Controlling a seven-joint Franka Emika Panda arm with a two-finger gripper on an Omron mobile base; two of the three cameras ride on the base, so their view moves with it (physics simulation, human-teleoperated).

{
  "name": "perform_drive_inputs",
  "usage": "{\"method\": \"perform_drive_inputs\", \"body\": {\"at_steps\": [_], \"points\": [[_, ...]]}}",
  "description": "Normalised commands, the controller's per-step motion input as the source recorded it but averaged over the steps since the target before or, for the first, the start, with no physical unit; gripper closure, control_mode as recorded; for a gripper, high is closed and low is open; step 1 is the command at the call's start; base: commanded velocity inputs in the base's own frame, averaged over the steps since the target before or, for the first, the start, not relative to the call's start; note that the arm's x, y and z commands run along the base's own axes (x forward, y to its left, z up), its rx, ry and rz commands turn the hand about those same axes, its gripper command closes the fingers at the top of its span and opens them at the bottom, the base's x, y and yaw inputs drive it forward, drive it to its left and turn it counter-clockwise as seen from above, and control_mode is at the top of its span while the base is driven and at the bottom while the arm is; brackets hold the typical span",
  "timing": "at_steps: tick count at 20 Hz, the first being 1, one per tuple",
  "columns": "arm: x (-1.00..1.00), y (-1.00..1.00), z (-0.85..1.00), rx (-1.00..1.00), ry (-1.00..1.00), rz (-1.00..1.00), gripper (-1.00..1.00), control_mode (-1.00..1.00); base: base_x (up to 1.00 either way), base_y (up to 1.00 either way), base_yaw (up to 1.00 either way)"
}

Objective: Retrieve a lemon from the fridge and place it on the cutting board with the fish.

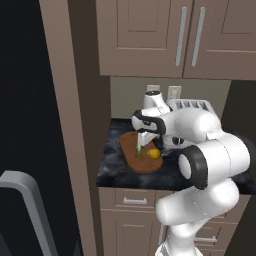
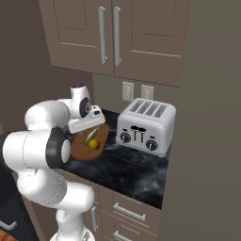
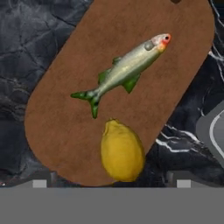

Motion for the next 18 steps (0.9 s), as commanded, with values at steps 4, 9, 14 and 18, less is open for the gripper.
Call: {"method": "perform_drive_inputs", "body": {"at_steps": [4, 9, 14, 18], "points": [[-0.83, 0.0, 0.32, 0.12, 0.0, -0.29, -1.0, -1.0, 0.0, 0.0, 0.0], [-0.97, 0.01, 0.23, 0.06, -0.01, -0.32, -1.0, -1.0, 0.0, 0.0, 0.0], [-0.75, 0.04, 0.36, 0.0, 0.0, -0.36, -1.0, -1.0, 0.0, 0.0, 0.0], [-0.43, 0.01, 0.43, 0.0, -0.02, -0.39, -1.0, -1.0, 0.0, 0.0, 0.0]]}}
